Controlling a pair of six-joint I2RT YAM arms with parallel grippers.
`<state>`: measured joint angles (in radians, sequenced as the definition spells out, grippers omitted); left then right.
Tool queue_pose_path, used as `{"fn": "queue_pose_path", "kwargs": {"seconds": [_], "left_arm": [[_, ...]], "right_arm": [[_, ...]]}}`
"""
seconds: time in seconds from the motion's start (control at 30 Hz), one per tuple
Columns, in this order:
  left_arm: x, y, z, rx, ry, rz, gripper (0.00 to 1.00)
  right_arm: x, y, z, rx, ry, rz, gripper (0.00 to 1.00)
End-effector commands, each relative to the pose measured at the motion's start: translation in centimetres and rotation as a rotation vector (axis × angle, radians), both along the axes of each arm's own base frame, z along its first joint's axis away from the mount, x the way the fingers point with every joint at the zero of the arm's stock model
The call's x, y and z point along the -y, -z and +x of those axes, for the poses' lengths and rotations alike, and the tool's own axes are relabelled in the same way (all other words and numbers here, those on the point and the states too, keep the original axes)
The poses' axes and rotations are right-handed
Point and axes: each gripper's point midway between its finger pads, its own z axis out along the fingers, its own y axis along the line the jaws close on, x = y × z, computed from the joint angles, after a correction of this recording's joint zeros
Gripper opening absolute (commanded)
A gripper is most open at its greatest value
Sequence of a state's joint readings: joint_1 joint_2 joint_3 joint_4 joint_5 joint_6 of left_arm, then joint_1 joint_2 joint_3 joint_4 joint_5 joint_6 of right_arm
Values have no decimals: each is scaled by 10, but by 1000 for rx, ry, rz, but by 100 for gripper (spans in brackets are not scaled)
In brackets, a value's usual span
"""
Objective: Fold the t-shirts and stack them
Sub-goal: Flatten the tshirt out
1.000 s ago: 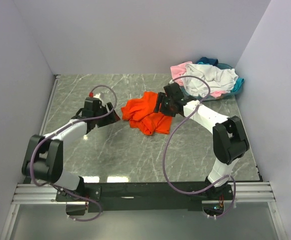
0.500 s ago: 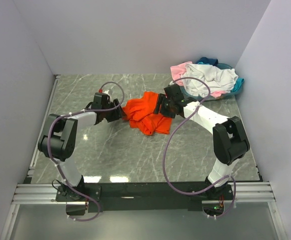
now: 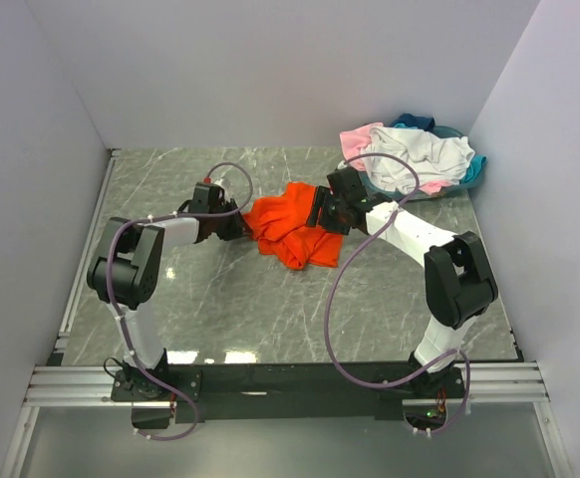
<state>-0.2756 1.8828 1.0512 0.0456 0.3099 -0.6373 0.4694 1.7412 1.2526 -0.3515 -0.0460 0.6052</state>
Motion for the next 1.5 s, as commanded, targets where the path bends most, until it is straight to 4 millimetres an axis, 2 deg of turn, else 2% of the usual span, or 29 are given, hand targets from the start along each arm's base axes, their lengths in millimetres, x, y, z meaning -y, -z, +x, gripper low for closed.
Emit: {"fn": "queue_pose_path", "kwargs": {"seconds": [0.0,0.07,0.13,0.2,0.23,0.37,0.43,0.5,0.63,0.9,1.03,1.07,1.13,1.17,1.2,1.23,1.27,1.3,1.33,1.37,1.4,1.43,1.47], "left_arm": [[19,-21,15,51,41,-84,14],[22,-21,17,43,37,-109,0],[22,-27,21,49,32,-122,0],[11,-36,28,59,-3,-115,0],[-2,-42,35,71,-43,-110,0],[-37,-88,47,166,-128,-127,0],[-50,-100,51,189,-148,-140,0],[-54,-111,51,204,-140,-158,0],[-64,-116,51,206,-152,-162,0],[-71,-122,52,216,-159,-163,0],[-78,-129,56,235,-169,-150,0],[-79,-131,57,239,-170,-147,0],[-85,-138,62,257,-178,-133,0],[-88,-148,69,282,-185,-126,0],[-91,-149,69,271,-190,-114,0],[-103,-155,75,292,-215,-84,0],[-109,-174,85,336,-228,-70,0],[-115,-185,89,363,-231,-47,0],[-134,-194,95,375,-273,-22,0],[-147,-222,104,438,-312,5,0],[-163,-237,109,480,-341,38,0],[-171,-251,111,507,-360,54,0],[-181,-281,116,572,-388,68,0]], "right_arm": [[3,-22,12,50,10,19,68],[5,-23,10,48,14,23,68],[11,-17,6,34,25,18,67],[18,-9,1,18,30,1,68],[20,-6,-1,13,29,-10,68],[27,12,-15,-33,17,-44,67],[28,24,-21,-69,14,-54,67],[30,33,-25,-101,16,-66,67],[32,47,-30,-151,15,-85,67],[34,69,-36,-216,5,-119,65],[36,77,-39,-245,2,-136,54],[34,78,-39,-252,-2,-132,44],[31,78,-40,-262,-21,-114,33],[29,73,-38,-251,-24,-108,15],[28,68,-35,-243,-23,-105,4],[31,56,-29,-223,-11,-100,0],[32,48,-24,-204,-8,-95,0],[35,39,-20,-187,0,-96,0],[40,28,-16,-172,9,-100,0],[46,1,-2,-111,31,-81,0],[51,-10,1,-93,31,-90,0],[54,-41,13,-18,43,-75,0],[63,-55,20,16,52,-82,0]]}}
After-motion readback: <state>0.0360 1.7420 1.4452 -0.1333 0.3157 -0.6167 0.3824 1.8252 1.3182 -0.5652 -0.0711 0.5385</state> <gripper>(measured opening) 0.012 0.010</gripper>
